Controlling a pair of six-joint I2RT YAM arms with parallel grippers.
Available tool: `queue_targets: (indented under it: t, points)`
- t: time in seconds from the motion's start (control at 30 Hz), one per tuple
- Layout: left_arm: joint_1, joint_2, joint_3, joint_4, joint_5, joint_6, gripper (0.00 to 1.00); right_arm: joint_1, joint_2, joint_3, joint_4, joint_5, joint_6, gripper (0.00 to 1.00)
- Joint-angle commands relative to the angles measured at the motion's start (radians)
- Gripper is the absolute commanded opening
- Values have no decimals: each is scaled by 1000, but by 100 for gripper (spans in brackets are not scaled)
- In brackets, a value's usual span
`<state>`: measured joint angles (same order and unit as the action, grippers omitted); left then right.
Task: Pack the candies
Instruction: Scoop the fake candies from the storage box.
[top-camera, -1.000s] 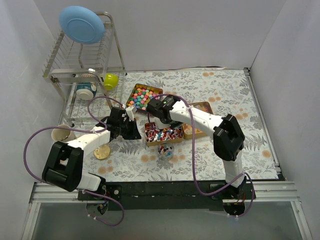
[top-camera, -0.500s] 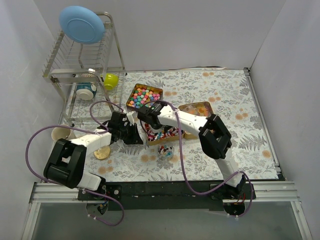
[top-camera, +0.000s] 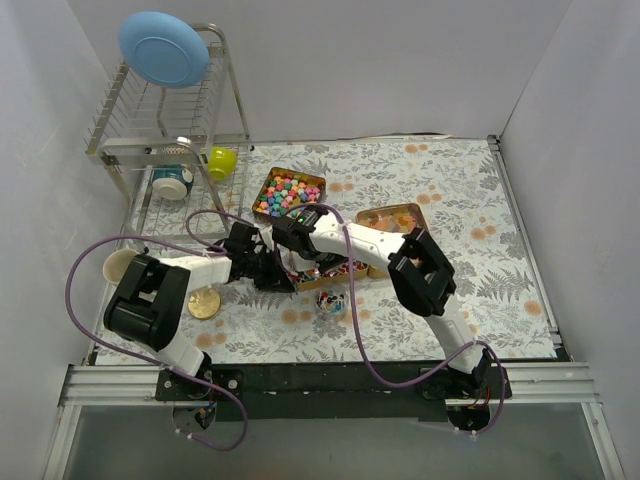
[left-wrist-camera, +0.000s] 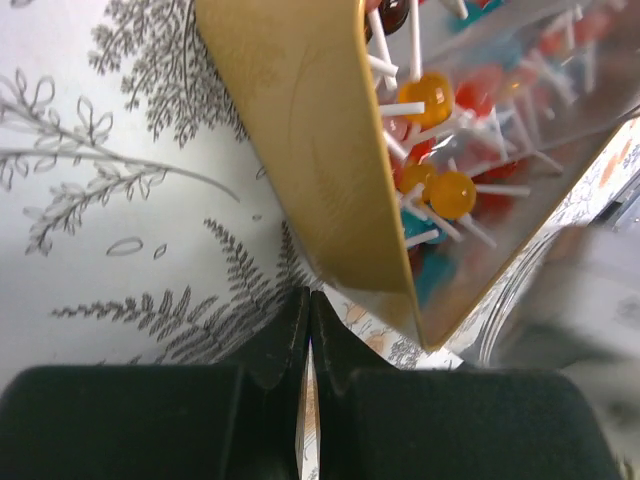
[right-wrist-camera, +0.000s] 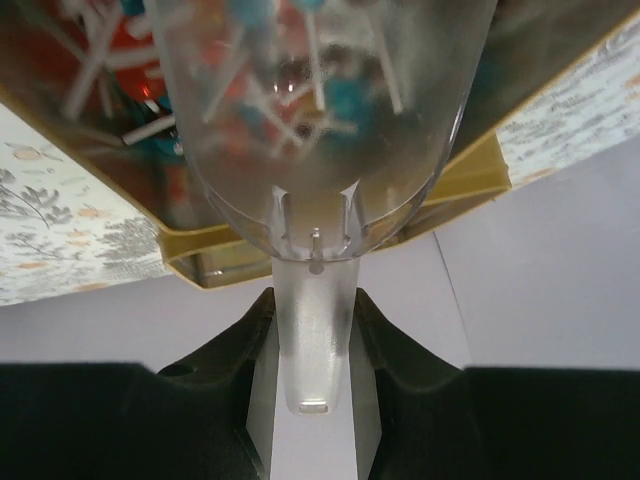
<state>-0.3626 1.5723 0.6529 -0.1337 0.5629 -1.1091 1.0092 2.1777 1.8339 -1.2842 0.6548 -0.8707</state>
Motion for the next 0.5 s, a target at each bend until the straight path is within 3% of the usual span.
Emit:
queue_targets:
  t: [0.0,0.3,0.47]
  points:
    - [1,54,42,-21,2,0,0,8,48,38,-12,-130,32,1]
    - [4,40,65,-76,-20,29,0,-9,33,50,71,-320,75,1]
    - [11,8,97,-148,-21,86,0,-66,-35,-22,123,-420,61,1]
